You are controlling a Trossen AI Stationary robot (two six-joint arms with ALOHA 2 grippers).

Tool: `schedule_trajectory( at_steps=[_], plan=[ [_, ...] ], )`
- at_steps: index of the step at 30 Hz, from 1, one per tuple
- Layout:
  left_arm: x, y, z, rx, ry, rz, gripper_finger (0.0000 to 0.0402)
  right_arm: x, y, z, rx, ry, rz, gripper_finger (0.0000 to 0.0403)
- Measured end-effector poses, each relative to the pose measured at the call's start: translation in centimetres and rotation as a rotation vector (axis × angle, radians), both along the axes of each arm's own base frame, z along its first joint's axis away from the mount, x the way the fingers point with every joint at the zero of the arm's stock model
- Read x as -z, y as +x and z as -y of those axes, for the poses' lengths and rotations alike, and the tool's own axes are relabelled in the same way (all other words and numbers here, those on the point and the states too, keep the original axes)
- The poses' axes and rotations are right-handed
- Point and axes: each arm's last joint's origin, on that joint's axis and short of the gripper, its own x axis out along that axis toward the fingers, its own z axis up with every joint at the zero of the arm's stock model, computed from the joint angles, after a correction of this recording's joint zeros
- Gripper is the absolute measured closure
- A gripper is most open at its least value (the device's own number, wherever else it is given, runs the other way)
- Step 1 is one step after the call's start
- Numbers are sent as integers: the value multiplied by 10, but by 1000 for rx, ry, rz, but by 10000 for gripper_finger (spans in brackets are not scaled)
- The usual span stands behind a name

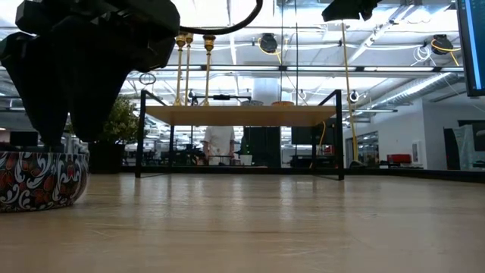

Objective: Pick & Place candle stick holders
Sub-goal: Put the red and black scented candle on the shelf

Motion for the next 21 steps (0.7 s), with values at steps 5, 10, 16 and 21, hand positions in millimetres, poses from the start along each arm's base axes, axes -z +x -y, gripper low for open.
schedule_trajectory(
  at_steps=[5, 10, 16, 21],
  plan=[
    [5, 1, 2, 4, 3, -7, 105, 0, 0, 0, 0, 0, 0, 289],
    [19, 2, 8, 11, -41, -67, 105, 0, 0, 0, 0, 0, 0, 289],
    [22, 4, 9, 7, -41, -63, 105, 0, 0, 0, -2, -5, -3, 289],
    [23, 4, 9, 26, -25, -55, 105, 0, 0, 0, -2, -6, -3, 289]
  ],
)
